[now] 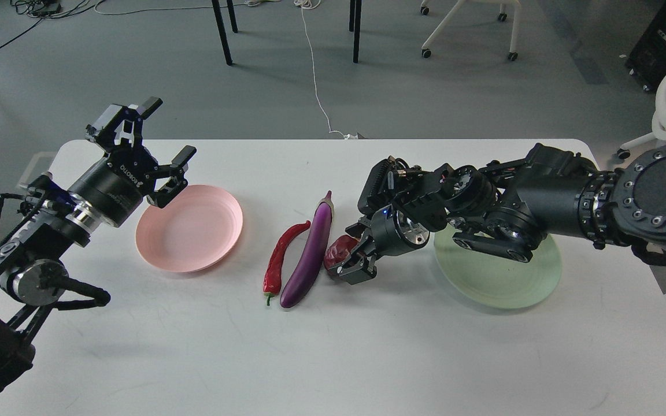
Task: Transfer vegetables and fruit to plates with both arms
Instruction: 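Move the right gripper to the red apple and grasp it, then place the red apple on the green plate and release it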
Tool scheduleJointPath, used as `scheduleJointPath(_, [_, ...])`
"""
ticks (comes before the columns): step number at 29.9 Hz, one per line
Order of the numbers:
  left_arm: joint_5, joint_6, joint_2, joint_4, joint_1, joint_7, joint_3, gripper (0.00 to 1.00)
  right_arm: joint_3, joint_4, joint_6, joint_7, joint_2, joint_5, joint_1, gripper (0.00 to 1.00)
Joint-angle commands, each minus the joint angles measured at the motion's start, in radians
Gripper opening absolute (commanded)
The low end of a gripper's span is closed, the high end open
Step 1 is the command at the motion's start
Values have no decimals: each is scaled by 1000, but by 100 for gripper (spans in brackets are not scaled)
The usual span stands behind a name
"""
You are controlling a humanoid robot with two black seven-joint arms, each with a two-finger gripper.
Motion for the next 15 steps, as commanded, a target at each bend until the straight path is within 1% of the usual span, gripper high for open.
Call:
scheduleJointPath(1, [0, 1, 0, 0, 0, 0, -1, 98, -3, 1, 2, 0, 0, 0, -2, 59])
scheduleJointPath(3, [0, 1, 2, 0, 0, 0, -1, 98, -4, 1, 3, 0, 0, 0, -2, 45])
scheduleJointPath(4, [0, 1, 2, 0, 0, 0, -1, 98, -4, 1, 3, 0, 0, 0, 1, 40])
scheduleJointPath(5, [0, 1, 2, 0, 0, 0, 0, 98, -4, 2, 3, 0, 0, 0, 4, 38])
scheduleJointPath(8, [0, 1, 2, 0, 0, 0, 0, 98, -4, 21, 6, 0, -3, 0, 27, 38])
scheduleJointPath(9, [0, 1, 0, 0, 0, 0, -1, 98, -4, 30, 6, 0, -23, -1, 43, 38])
scheduleJointPath(12, [0, 1, 0, 0, 0, 0, -1, 98, -4, 94, 9, 0, -104, -15, 98, 39])
scheduleJointPath(15, [0, 1, 0, -1, 0, 0, 0, 99, -19, 201, 14, 0, -224, -43, 167, 39])
